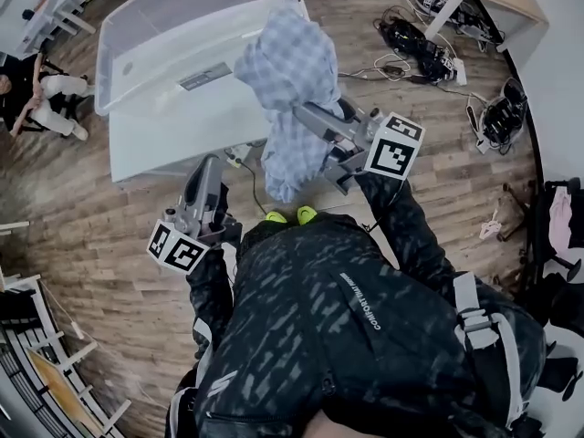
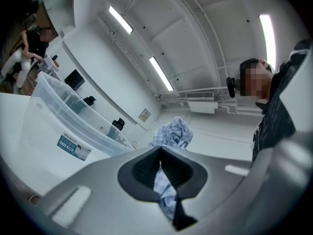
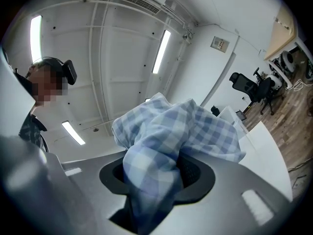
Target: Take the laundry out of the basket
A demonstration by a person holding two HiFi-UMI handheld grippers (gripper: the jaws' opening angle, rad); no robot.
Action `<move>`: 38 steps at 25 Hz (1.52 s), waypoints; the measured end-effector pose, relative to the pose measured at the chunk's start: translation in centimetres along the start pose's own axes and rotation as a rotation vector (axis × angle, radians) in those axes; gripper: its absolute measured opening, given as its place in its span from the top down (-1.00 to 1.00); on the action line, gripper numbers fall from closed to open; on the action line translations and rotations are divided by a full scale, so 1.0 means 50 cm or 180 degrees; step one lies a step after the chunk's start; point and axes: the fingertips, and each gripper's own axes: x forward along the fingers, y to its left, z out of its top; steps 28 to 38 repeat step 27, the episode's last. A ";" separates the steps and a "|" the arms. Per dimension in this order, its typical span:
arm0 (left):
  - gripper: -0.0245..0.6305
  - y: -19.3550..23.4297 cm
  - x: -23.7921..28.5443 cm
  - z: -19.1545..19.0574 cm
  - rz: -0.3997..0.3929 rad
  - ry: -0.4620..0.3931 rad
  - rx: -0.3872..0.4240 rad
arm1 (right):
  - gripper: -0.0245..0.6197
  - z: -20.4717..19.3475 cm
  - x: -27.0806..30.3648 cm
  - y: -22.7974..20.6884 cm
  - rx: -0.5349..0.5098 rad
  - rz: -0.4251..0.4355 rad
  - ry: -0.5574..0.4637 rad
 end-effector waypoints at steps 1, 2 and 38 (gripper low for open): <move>0.89 -0.002 0.003 0.004 -0.0014 -0.0021 0.0000 | 0.37 0.000 0.001 -0.002 -0.0008 -0.0021 0.0013; 0.89 -0.003 0.006 0.008 -0.0024 -0.0043 -0.0006 | 0.37 0.000 0.002 -0.005 -0.0012 -0.0040 0.0024; 0.89 0.016 -0.013 0.047 -0.0010 -0.0196 0.0034 | 0.37 -0.026 0.061 -0.010 0.0024 -0.0055 0.0210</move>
